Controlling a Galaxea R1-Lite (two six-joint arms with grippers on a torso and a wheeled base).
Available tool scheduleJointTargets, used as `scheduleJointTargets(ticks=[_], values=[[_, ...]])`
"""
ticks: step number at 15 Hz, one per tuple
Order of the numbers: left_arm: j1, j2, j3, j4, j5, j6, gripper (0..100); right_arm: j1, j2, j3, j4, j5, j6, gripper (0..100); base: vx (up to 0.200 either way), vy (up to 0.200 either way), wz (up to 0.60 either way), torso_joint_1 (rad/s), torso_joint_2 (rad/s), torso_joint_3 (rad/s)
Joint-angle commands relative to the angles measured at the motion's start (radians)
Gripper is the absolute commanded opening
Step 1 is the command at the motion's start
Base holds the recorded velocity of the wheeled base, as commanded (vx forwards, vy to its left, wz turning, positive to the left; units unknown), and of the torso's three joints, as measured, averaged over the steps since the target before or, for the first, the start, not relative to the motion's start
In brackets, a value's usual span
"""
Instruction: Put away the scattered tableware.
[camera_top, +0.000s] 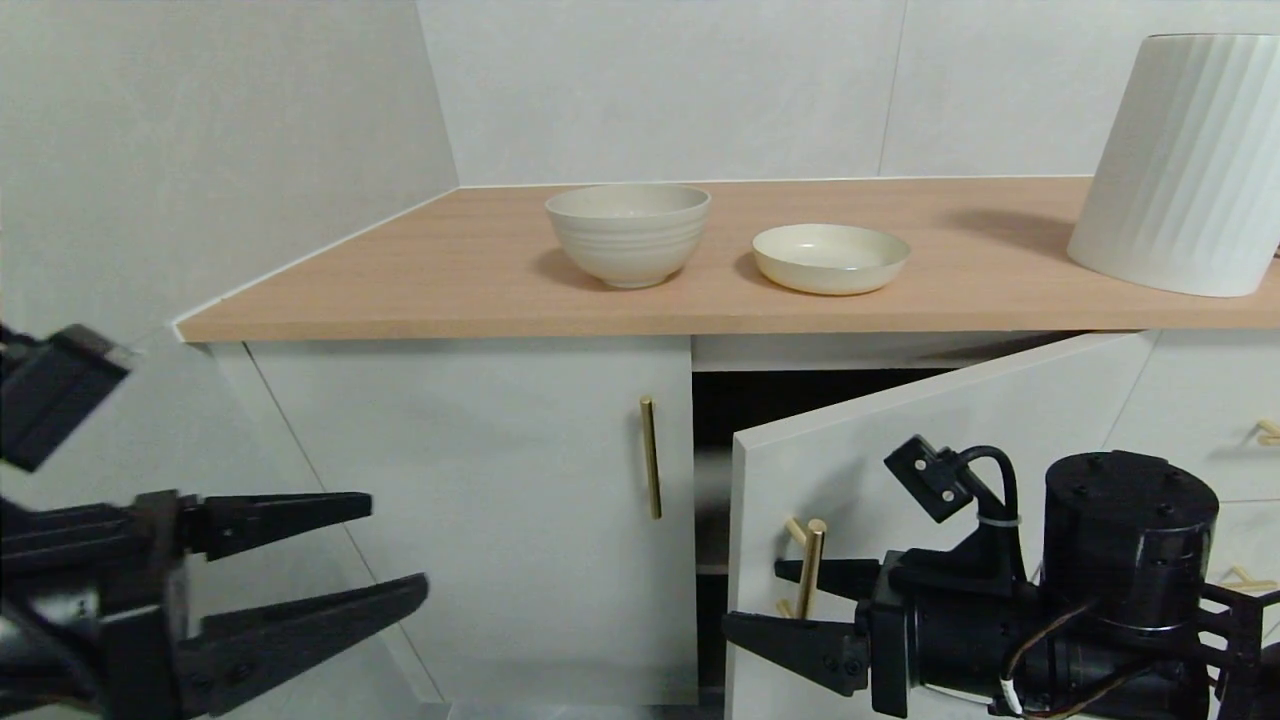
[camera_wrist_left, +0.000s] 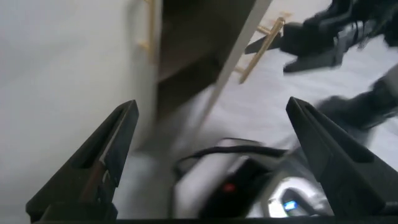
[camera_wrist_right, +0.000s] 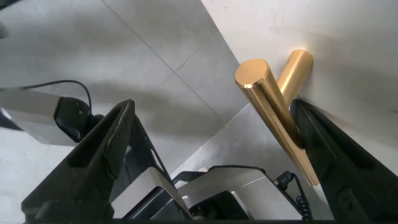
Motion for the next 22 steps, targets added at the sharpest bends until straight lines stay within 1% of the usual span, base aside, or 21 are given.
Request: scheduleJointTargets(ticks=[1,2,3,4,5,6,7,8,10,11,12,13,14,15,16,17,18,19,20,21,22], values=[[-0.065,0.193,0.007,-0.071,-0.008,-0.064,100,0.0,-0.005,0.002,0.0,0.0,0.0,100,0.0,0.0,0.0,0.0,0.0,0.0],[-0.081,0.22,0.028,-0.105,-0.011,-0.104,100,0.0,-0.007,0.005,0.0,0.0,0.0,100,0.0,0.0,0.0,0.0,0.0,0.0],[-0.094,0.251,0.05,-0.135,-0.011,-0.128,100,0.0,-0.005,0.003,0.0,0.0,0.0,100,0.0,0.0,0.0,0.0,0.0,0.0],[-0.101,0.271,0.051,-0.141,-0.011,-0.13,100,0.0,-0.005,0.005,0.0,0.0,0.0,100,0.0,0.0,0.0,0.0,0.0,0.0],[-0.119,0.296,0.051,-0.143,-0.01,-0.131,100,0.0,-0.004,0.005,0.0,0.0,0.0,100,0.0,0.0,0.0,0.0,0.0,0.0],[-0.15,0.325,0.053,-0.143,-0.01,-0.131,100,0.0,-0.004,0.005,0.0,0.0,0.0,100,0.0,0.0,0.0,0.0,0.0,0.0],[-0.165,0.329,0.054,-0.143,-0.01,-0.131,100,0.0,-0.004,0.005,0.0,0.0,0.0,100,0.0,0.0,0.0,0.0,0.0,0.0],[-0.173,0.328,0.056,-0.143,-0.01,-0.133,0,0.0,-0.001,0.005,0.0,0.0,0.0,100,0.0,0.0,0.0,0.0,0.0,0.0],[-0.174,0.328,0.056,-0.143,-0.01,-0.133,0,0.0,0.001,0.005,0.0,0.0,0.0,100,0.0,0.0,0.0,0.0,0.0,0.0],[-0.182,0.351,0.045,-0.2,-0.01,-0.141,0,0.0,0.001,0.01,0.0,0.0,0.0,100,0.0,0.0,0.0,0.0,0.0,0.0],[-0.191,0.366,0.041,-0.224,-0.01,-0.147,0,0.0,-0.001,0.01,0.0,0.0,0.0,100,0.0,0.0,0.0,0.0,0.0,0.0],[-0.232,0.464,0.004,-0.332,0.001,-0.171,0,0.0,-0.001,0.011,-0.002,0.0,0.0,100,0.0,0.0,0.0,0.0,0.0,0.0],[-0.246,0.532,-0.027,-0.39,0.012,-0.18,0,0.0,-0.001,0.011,-0.002,0.0,0.0,100,0.0,0.0,0.0,0.0,0.0,0.0],[-0.262,0.596,-0.047,-0.442,0.024,-0.18,0,0.0,-0.001,0.011,-0.002,0.0,0.0,100,0.0,0.0,0.0,0.0,0.0,0.0],[-0.282,0.648,-0.048,-0.496,0.033,-0.185,0,0.0,-0.002,0.011,-0.002,0.0,0.0,100,0.0,0.0,0.0,0.0,0.0,0.0],[-0.3,0.682,-0.041,-0.556,0.036,-0.205,0,0.0,-0.004,0.011,-0.002,0.0,0.0,100,0.0,0.0,0.0,0.0,0.0,0.0],[-0.312,0.697,-0.028,-0.597,0.036,-0.233,0,0.0,-0.005,0.013,-0.002,0.0,0.0,100,0.0,0.0,0.0,0.0,0.0,0.0],[-0.329,0.725,-0.016,-0.668,0.036,-0.277,0,0.0,-0.005,0.013,-0.002,0.0,0.0,100,0.0,0.0,0.0,0.0,0.0,0.0],[-0.334,0.748,-0.013,-0.707,0.036,-0.299,0,0.0,-0.005,0.013,-0.002,0.0,-0.002,100,0.0,0.0,0.0,0.0,0.0,0.0],[-0.334,0.771,-0.007,-0.746,0.038,-0.311,0,0.0,-0.004,0.013,-0.002,0.0,0.0,100,0.0,0.0,0.0,0.0,0.0,0.0],[-0.334,0.797,-0.004,-0.775,0.042,-0.314,0,0.0,-0.005,0.013,-0.002,0.0,-0.002,100,0.0,0.0,0.0,0.0,0.0,0.0]])
